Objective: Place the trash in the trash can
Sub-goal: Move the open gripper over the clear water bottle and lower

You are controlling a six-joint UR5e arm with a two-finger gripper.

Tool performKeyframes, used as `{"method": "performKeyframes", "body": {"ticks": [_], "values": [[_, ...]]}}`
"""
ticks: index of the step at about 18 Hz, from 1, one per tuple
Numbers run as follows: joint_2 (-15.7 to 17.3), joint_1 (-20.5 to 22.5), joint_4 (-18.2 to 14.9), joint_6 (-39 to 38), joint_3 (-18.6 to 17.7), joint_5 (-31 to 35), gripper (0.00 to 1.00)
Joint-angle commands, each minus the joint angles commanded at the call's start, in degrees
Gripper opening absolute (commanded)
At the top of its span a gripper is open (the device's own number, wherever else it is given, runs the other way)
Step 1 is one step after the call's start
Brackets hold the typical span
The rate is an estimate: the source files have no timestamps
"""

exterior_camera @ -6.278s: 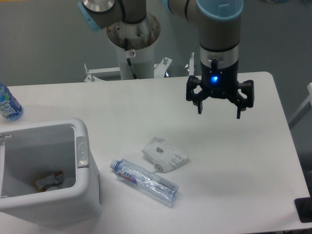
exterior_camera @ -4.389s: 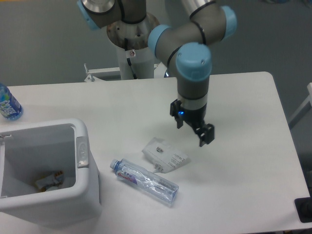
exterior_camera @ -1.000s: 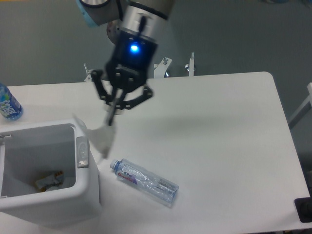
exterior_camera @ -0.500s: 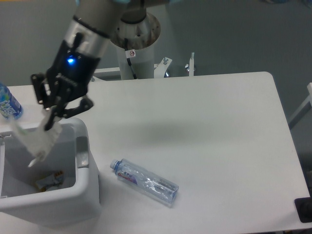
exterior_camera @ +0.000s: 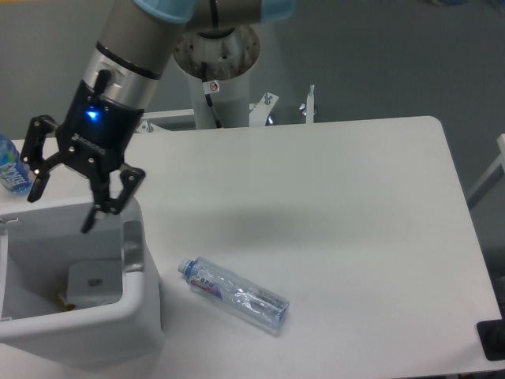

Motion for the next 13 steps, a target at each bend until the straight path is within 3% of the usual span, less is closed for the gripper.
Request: {"method": "performKeyframes", "body": {"ticks": [2, 5, 8, 11, 13], "values": [[-0.44, 1.42, 0.09, -7.75, 1.23, 0.44, 1.00], [-0.88, 4.49, -0.09, -12.95, 1.32, 5.96, 1.00], [-3.42, 6.95, -0.35, -18.05, 1.32, 10.00, 1.00], [-5.97, 7.05, -0.35, -22.44, 1.58, 18.87, 1.00], [-8.86, 7.05, -0.35, -23.07, 1.59, 21.26, 1.00]]}}
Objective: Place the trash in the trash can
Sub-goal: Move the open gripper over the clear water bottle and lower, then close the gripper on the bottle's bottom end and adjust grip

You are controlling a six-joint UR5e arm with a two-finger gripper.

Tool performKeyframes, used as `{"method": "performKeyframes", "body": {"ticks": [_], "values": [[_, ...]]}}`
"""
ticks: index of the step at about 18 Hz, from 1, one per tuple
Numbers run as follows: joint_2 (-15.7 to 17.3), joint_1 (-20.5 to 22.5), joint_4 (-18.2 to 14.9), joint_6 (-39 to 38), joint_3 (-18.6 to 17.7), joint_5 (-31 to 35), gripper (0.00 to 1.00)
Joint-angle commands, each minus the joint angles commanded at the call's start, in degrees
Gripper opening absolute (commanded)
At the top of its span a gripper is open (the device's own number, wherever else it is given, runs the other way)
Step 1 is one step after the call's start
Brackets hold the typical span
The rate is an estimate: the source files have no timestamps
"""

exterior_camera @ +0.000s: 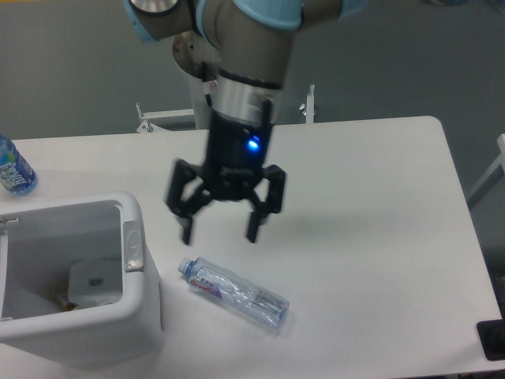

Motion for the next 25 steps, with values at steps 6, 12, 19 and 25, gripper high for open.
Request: {"method": "performKeyframes", "body": {"ticks": [6, 12, 19, 25], "values": [[-9.67, -0.26, 0.09, 0.88, 1.58, 3.53, 1.00], [-14.33, -0.61, 0.00, -0.70, 1.23, 10.37, 1.00], [-17.33, -2.64, 0.35, -3.08, 2.02, 14.69, 1.00], [-20.23, -3.43, 0.35, -3.16, 3.43, 14.86, 1.00]]}}
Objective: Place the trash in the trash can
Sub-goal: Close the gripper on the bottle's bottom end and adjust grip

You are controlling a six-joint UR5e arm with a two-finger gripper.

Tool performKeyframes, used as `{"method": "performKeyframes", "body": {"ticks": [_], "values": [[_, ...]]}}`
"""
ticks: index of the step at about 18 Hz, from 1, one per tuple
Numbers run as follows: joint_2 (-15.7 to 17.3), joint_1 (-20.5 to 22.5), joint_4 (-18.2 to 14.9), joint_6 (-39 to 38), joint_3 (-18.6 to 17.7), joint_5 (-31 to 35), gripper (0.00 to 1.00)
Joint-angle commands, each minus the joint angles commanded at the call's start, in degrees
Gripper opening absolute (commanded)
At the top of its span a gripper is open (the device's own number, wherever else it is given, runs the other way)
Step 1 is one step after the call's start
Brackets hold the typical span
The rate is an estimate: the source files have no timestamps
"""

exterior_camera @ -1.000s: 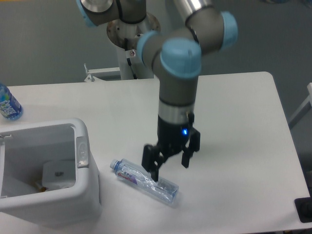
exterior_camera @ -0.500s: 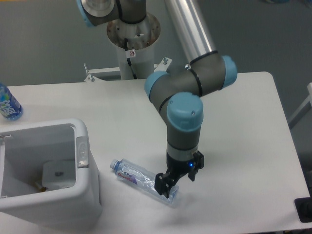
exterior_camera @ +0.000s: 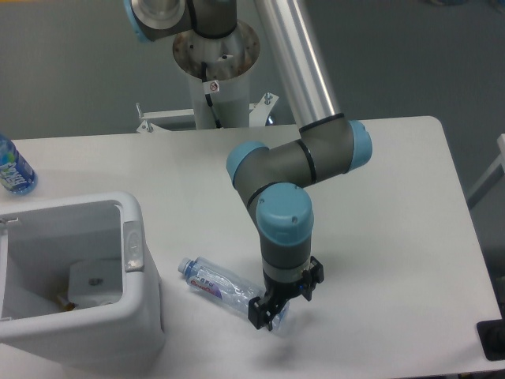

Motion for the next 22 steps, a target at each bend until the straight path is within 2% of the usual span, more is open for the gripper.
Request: {"method": "performKeyframes", "body": {"ticks": [8, 19, 22], "values": [[-1.76, -1.41, -0.18, 0.09, -0.61, 2.46, 1.00], [-2.20, -2.55, 0.00, 0.09, -2.11, 4.39, 1.00], [-2.37, -2.55, 0.09, 0.00, -2.11, 4.48, 0.97]]}}
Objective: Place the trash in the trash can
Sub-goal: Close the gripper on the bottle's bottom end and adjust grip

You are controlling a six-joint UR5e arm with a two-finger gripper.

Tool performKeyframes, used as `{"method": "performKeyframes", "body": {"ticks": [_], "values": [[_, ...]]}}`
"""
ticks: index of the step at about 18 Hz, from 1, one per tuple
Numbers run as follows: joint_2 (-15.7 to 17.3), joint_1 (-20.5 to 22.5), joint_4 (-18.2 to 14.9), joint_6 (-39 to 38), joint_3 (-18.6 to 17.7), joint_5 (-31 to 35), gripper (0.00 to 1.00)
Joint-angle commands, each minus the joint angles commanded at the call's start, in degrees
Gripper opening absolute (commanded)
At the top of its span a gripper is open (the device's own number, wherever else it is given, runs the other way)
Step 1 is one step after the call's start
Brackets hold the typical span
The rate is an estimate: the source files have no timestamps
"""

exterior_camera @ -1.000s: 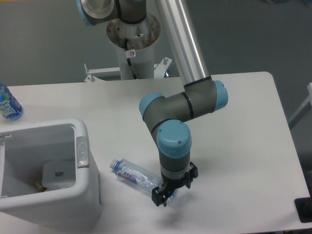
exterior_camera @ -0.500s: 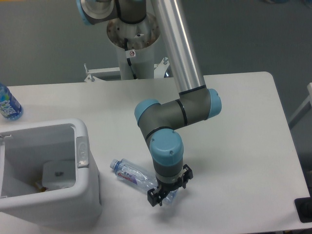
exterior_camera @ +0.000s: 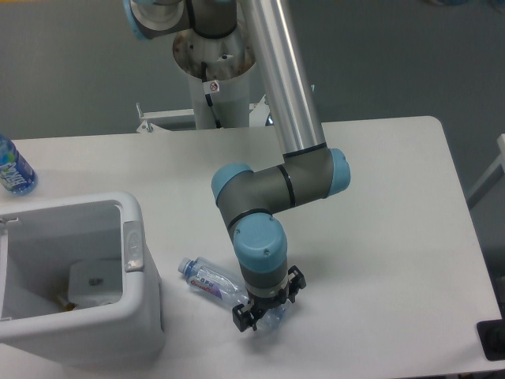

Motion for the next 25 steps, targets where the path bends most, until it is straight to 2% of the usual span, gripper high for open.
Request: {"method": "performKeyframes", "body": {"ticks": [6, 9, 19, 25], "values": [[-1.06, -0.17, 0.09, 0.00, 0.00, 1.14, 0.93], [-1.06, -0.70, 0.09, 0.00, 0.00, 1.23, 0.82], [-0.62, -0.79, 0.09, 0.09, 0.00, 1.14, 0.67], [0.00, -0.79, 0.09, 0.44, 0.00, 1.14, 0.67]]}}
